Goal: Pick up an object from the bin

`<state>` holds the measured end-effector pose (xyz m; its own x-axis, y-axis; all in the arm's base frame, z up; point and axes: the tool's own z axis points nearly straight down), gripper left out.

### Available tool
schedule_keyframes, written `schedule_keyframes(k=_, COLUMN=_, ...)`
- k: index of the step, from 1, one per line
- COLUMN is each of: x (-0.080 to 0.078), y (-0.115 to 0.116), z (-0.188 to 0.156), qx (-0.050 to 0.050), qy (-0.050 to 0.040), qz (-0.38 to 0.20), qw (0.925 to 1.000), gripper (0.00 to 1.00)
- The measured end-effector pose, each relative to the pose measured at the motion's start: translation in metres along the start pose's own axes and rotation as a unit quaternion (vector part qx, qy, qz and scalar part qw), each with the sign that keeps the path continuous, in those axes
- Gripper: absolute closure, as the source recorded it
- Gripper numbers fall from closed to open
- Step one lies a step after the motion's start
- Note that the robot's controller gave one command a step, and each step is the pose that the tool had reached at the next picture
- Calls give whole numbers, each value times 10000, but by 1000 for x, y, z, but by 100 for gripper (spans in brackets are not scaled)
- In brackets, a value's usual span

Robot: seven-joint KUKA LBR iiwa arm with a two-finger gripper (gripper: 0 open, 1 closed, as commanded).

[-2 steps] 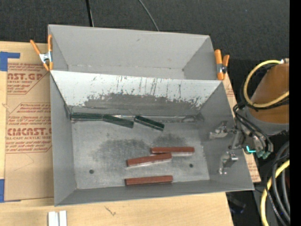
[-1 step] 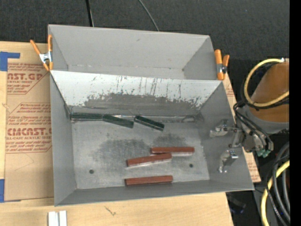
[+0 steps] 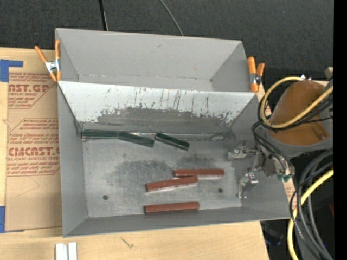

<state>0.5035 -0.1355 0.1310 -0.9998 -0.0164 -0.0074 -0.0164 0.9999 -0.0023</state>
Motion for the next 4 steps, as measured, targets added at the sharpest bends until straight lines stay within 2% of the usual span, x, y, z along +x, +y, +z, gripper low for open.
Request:
schedule_keyframes(k=1, x=10, y=71, z=47, qx=-18, qy=30, qz=9, qw=10000, gripper=100)
schedule_keyframes(k=2, x=10, y=70, z=47, qx=-15, qy=29, qz=11, qw=10000, gripper=100)
schedule_keyframes(k=3, x=-4, y=88, z=-69, qx=-14, qy=40, qz=-183, qw=9998, gripper=100)
schedule_keyframes(k=4, x=-4, y=88, z=-69, qx=-12, qy=40, qz=-184, qw=9998, gripper=100)
